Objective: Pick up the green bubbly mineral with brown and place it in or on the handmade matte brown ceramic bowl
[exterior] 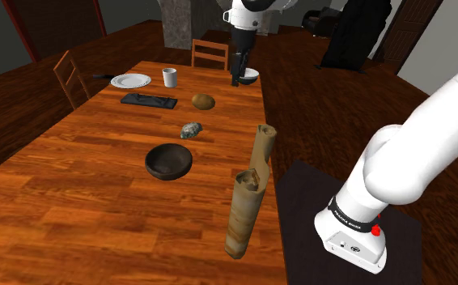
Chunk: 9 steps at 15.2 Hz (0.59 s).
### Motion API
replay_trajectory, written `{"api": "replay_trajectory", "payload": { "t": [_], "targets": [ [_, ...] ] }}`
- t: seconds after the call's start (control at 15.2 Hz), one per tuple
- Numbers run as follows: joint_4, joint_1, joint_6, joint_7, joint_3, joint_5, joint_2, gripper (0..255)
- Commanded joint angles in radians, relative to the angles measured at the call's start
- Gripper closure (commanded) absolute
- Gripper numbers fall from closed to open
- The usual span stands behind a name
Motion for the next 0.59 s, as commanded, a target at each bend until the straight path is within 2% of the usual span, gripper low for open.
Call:
{"api": "replay_trajectory", "payload": {
  "t": [0.0, 0.53],
  "targets": [
    [0.05, 0.008, 0.01, -0.045, -0.004, 0.009, 0.086, 0],
    [0.294, 0.019, 0.003, -0.209, 0.005, 0.04, 0.425, 0]
  ]
}}
